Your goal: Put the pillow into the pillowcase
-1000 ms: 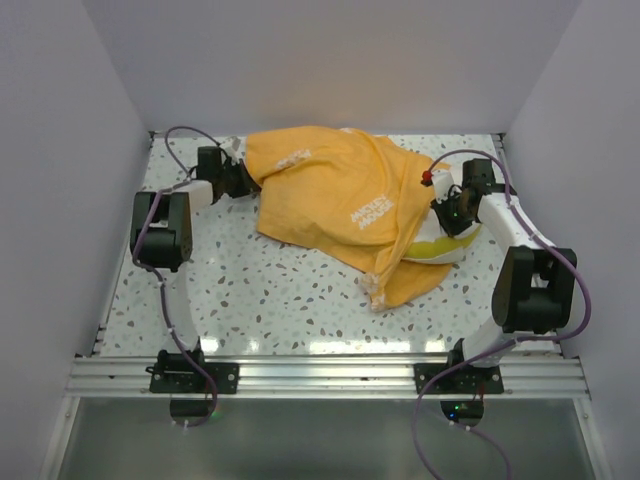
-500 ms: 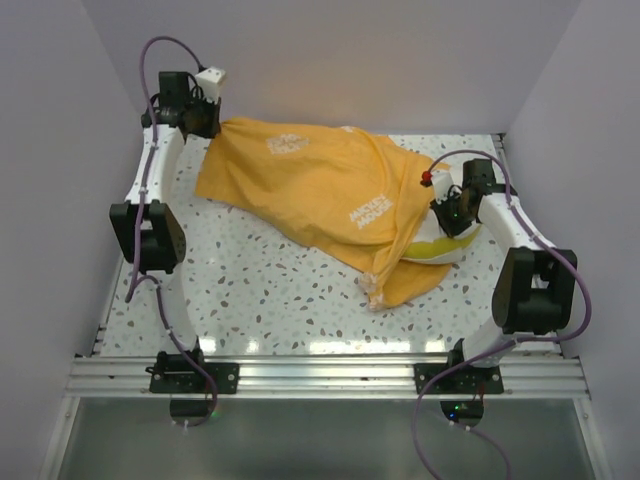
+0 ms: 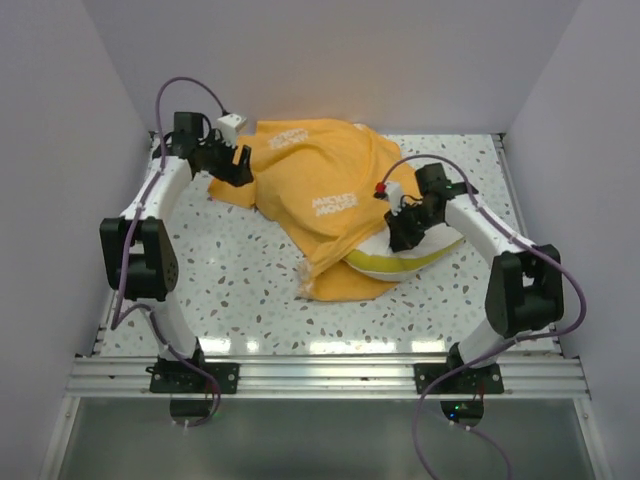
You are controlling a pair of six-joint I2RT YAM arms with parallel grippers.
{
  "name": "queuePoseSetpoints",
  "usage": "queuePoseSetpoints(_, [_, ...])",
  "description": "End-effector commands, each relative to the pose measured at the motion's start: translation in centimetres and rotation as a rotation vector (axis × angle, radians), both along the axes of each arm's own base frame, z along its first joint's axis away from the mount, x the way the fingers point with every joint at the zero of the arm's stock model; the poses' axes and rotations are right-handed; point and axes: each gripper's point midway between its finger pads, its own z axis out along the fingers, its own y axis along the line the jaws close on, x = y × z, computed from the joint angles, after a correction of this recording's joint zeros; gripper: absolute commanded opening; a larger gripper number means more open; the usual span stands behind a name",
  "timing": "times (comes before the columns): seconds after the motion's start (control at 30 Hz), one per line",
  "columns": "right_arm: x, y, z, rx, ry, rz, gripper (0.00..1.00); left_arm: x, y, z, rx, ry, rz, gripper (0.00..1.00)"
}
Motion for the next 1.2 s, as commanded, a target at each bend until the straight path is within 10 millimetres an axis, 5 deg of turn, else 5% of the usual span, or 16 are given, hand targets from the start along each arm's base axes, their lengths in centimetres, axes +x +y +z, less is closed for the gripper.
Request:
queuePoseSetpoints(0.0, [-9.3,11.4,4.9,0.318,0.197,0.287,0.00,-1.5,-8.8,8.9,-0.247,-0.185,-0.193,0.79])
queuePoseSetpoints(0.1, [-14.3,15.6,10.5,0.512,0.292,0.433,0.17,-2.8,-9.4,7.1,-0.362,-0.063,-0.142,0.78])
queuePoseSetpoints(0.2, [-9.4,13.9,14.0,0.500,0.166,0.302,0.35,-5.1,-7.6,5.0,-0.395,0.001,-0.030,0.77])
queuePoseSetpoints(0.23, [-4.1,10.8,14.5,0.496,0.067,0.163,0.53,-5.7,-6.5,5.5,-0.362,-0.036,0.022,0.78])
queuePoseSetpoints(0.33, [5.5,3.9,10.0,0.222,-0.103,-0.137,0.57,-9.1,-5.7,2.5,-0.323,0.026,0.077,0.79])
queuePoseSetpoints(0.47, [8.8,2.1,3.8,0.070,-0.059,-0.233,0.57,-13.2,-7.0,-2.6,-0.326,0.212,0.061,0.79])
queuePoseSetpoints(0.6, [6.1,2.7,-1.0,0.035,0.094,-0.204,0.52,-14.4,-8.8,-6.5,-0.372,0.345,0.027,0.74])
queuePoseSetpoints(0.73, [0.8,4.3,-3.1,0.055,0.218,-0.114,0.38,-10.9,-11.5,-8.7,-0.407,0.363,-0.028,0.49])
queuePoseSetpoints(0.77, [-0.5,4.6,-3.3,0.061,0.250,-0.096,0.35,-8.0,-13.1,-6.9,-0.410,0.301,-0.074,0.44])
queuePoseSetpoints(0.83, [-4.2,4.9,-3.8,0.045,0.331,-0.032,0.29,-5.0,-14.7,-9.7,-0.387,0.328,-0.089,0.31])
queuePoseSetpoints(0.87, [-5.5,5.5,-3.4,0.070,0.357,0.003,0.27,-1.5,-16.6,-7.2,-0.407,0.240,-0.119,0.29])
queuePoseSetpoints(0.9, [-7.9,6.1,-2.9,0.077,0.397,0.058,0.24,0.1,-17.5,-9.5,-0.404,0.264,-0.113,0.28])
queuePoseSetpoints(0.97, [-11.0,8.3,-1.0,0.182,0.461,0.143,0.24,5.8,-20.1,-4.2,-0.463,0.122,-0.156,0.31])
queuePoseSetpoints(1.03, [-14.0,10.3,1.2,0.230,0.485,0.234,0.31,8.6,-20.7,-2.8,-0.495,0.085,-0.148,0.53])
queuePoseSetpoints(1.13, [-12.7,11.5,4.9,0.290,0.386,0.223,0.41,9.7,-18.6,6.4,-0.545,-0.118,-0.153,0.72])
queuePoseSetpoints(1.17, [-11.3,11.3,5.5,0.274,0.330,0.200,0.43,9.1,-16.1,5.5,-0.538,-0.100,-0.107,0.74])
